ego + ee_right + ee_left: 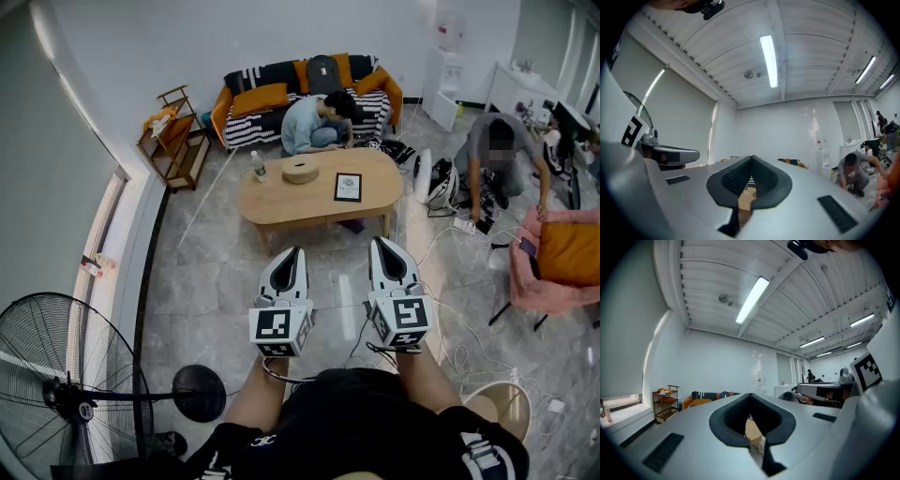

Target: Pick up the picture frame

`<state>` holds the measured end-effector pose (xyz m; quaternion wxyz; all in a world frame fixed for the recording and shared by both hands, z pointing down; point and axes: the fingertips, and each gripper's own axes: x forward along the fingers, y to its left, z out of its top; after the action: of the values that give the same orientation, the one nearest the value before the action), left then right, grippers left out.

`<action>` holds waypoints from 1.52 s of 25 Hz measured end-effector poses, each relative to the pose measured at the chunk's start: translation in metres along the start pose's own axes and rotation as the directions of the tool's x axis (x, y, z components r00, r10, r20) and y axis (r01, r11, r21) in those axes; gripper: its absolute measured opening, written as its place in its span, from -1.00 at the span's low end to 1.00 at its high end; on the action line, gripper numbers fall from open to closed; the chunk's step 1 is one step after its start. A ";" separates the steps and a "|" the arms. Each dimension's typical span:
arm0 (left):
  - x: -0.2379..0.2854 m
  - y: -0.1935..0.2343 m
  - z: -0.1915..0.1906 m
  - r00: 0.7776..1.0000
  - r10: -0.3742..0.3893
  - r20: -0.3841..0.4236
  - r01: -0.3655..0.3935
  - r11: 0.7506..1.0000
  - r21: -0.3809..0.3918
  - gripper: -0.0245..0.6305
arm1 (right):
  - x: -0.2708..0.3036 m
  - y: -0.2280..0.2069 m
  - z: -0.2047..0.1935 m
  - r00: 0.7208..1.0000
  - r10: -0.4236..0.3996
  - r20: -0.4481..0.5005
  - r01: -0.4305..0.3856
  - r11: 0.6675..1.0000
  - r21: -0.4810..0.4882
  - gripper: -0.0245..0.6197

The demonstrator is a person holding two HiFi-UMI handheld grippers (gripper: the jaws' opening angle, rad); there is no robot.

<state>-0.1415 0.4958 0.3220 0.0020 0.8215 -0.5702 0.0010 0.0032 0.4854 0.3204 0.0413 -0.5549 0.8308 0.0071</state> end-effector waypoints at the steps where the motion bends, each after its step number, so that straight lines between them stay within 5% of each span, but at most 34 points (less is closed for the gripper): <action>1: 0.001 -0.002 0.003 1.000 -0.002 0.002 0.002 1.000 -0.002 -0.86 | 0.000 -0.001 0.002 1.000 0.002 0.002 -0.002 1.000 0.000 -0.88; 18: 0.034 -0.003 -0.005 1.000 0.005 -0.030 -0.006 1.000 -0.027 -0.86 | 0.020 -0.027 -0.005 1.000 -0.026 -0.011 0.026 0.999 0.028 -0.87; 38: 0.141 -0.087 -0.016 0.998 -0.019 -0.054 0.017 0.999 -0.040 -0.86 | 0.039 -0.146 -0.008 0.998 -0.050 -0.033 0.050 0.999 0.016 -0.87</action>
<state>-0.0111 0.3943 0.3386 0.0335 0.8260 -0.5626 0.0120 0.1229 0.3930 0.3306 0.0326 -0.5753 0.8172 -0.0100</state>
